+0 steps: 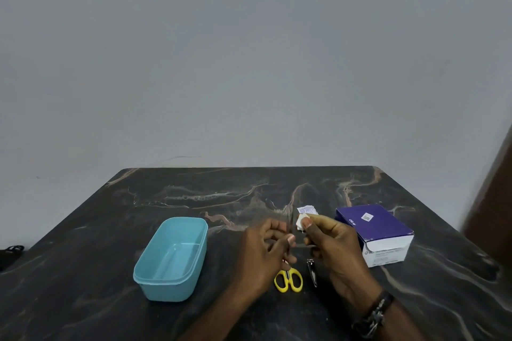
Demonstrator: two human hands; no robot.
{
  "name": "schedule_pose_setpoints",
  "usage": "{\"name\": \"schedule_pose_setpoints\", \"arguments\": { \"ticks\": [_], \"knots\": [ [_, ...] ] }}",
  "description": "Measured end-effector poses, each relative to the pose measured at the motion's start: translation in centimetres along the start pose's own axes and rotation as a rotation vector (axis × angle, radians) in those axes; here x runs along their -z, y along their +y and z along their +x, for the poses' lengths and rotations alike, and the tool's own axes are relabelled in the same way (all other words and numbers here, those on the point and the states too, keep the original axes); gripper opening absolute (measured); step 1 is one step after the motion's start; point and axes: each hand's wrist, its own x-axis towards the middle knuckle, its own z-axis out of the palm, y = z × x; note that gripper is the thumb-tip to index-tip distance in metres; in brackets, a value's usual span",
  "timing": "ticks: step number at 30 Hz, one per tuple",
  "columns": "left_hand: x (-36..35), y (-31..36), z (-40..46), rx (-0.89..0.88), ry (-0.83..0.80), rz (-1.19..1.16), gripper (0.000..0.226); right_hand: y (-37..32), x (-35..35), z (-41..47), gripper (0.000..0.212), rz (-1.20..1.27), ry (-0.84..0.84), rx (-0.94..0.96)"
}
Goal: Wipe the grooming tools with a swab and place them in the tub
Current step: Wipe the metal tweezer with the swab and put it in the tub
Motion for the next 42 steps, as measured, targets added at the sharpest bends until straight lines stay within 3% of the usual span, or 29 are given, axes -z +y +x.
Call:
{"name": "schedule_pose_setpoints", "arguments": {
  "ticks": [12, 21, 42],
  "knots": [
    [0.5, -0.6, -1.1, -0.101, 0.098, 0.143, 0.021, -1.0, -0.5, -0.9, 0.013, 0.04, -0.039, -0.006],
    [0.6, -0.7, -1.2, -0.154, 0.087, 0.192, 0.019, -0.2, -0.7, -0.5, 0.011, -0.073, -0.017, 0.004],
    [0.5, -0.9, -1.3, -0.158, 0.08, 0.229, 0.021, 0.5, -0.3, 0.1, 0.016, 0.018, -0.039, -0.012]
  ]
}}
